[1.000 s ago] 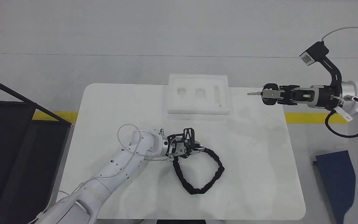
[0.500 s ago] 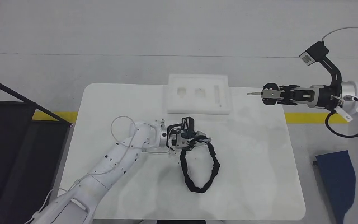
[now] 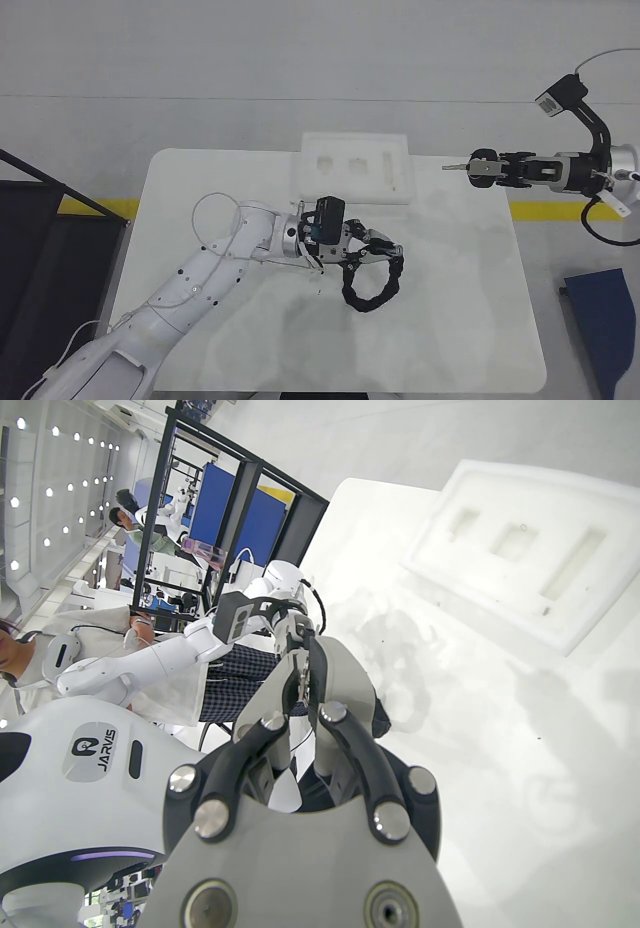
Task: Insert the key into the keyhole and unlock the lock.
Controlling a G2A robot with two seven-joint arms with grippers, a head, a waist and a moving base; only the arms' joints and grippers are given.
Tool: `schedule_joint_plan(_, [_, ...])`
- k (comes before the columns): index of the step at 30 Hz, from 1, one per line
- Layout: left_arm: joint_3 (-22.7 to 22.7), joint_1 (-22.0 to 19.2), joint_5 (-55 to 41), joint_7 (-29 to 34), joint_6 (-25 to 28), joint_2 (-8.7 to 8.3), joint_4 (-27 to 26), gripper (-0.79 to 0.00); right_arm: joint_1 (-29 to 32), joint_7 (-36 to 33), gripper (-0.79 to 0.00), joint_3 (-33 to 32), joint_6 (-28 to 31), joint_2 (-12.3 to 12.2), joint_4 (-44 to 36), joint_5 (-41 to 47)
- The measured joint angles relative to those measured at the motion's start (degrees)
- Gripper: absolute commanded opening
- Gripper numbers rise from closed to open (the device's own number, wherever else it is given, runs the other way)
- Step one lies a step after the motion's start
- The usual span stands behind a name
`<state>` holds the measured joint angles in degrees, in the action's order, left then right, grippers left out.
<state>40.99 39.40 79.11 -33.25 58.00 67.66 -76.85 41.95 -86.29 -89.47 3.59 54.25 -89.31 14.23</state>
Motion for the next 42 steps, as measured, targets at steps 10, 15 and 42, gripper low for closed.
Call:
schedule_joint_plan(10, [1.3, -2.6, -6.0, -2.8, 0.0, -2.43, -2.8, -0.785, 0.0, 0.0, -0.785, 0.0, 0.0, 0.0, 0.0, 0.0])
schedule_joint_plan(15, [2.2, -3.4, -7.7, -2.4, -0.2, -2.59, -2.8, -0.785, 0.5, 1.2, -0.785, 0.1, -0.3, -0.1, -1.3, -0.5])
schedule_joint_plan(42, [-6.0, -10.5, -6.0, -7.9, -15.6, 6.55, 10.3, -0.785, -10.4, -1.7, -0.785, 8.5, -18.3, -9.5, -11.8, -0.2])
